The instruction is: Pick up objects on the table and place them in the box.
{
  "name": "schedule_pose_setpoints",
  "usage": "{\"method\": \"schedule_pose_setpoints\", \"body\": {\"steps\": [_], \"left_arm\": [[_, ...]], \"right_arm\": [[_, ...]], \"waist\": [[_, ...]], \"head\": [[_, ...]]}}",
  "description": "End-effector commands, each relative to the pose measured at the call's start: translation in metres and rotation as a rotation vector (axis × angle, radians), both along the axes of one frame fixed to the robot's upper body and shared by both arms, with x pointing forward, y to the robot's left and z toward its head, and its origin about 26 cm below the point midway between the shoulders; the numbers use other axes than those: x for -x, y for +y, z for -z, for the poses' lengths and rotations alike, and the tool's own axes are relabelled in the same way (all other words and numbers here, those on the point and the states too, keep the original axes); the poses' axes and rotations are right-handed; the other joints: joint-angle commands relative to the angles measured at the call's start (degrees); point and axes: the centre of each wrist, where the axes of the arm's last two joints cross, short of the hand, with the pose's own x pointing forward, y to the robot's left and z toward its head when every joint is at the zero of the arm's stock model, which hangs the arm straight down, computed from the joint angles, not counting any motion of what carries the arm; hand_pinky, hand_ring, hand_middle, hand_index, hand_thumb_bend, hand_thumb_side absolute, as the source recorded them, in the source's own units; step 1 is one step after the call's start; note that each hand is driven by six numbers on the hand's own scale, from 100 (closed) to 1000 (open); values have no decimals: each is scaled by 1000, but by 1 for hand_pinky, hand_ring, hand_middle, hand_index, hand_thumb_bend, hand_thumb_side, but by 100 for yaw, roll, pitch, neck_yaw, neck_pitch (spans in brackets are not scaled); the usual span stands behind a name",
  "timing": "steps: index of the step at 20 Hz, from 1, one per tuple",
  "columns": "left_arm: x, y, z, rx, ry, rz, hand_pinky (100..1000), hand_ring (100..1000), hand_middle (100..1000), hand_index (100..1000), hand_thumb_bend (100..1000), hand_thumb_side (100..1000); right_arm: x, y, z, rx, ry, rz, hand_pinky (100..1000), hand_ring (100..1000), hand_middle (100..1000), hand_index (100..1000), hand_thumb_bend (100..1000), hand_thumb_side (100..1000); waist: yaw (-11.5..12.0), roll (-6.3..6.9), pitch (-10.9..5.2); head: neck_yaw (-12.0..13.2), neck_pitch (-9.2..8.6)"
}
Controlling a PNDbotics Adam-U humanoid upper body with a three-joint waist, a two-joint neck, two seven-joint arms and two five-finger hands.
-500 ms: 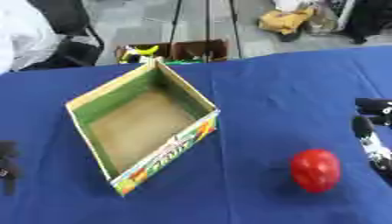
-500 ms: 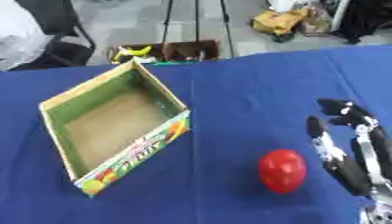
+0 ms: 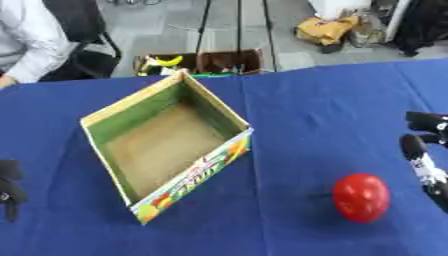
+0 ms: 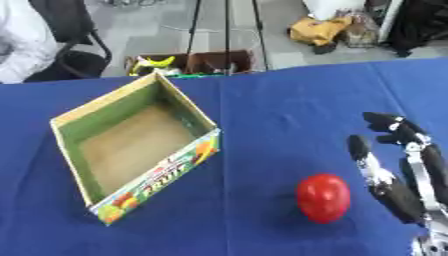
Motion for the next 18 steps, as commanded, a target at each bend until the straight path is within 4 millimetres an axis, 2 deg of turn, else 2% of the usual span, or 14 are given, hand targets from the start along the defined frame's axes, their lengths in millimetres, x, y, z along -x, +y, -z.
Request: {"method": "schedule_pose_setpoints", "body": {"steps": [1,6,18], "left_arm": [[2,2,-7,-8,-23,-6,190,384,496,658,100,829],[2,2,-8,-10,-22,-5,191,384,496,658,100,829],[1,3,-9,-24,-19,2,190,384,495,656,100,829]], "right_arm": [[3,-2,-8,58,6,4,715,793,792,873,509,1000],[2,-4,-11,141,44,18,724,815,824,905,585,1000],[3,-17,-32,556,257,38,723,808,866,965,663,1000]], "waist": [[12,-29,-130],[6,-42,-159],[-13,-86,-181]], "head": [[-1,54],[-12,98],[-113,166]]}}
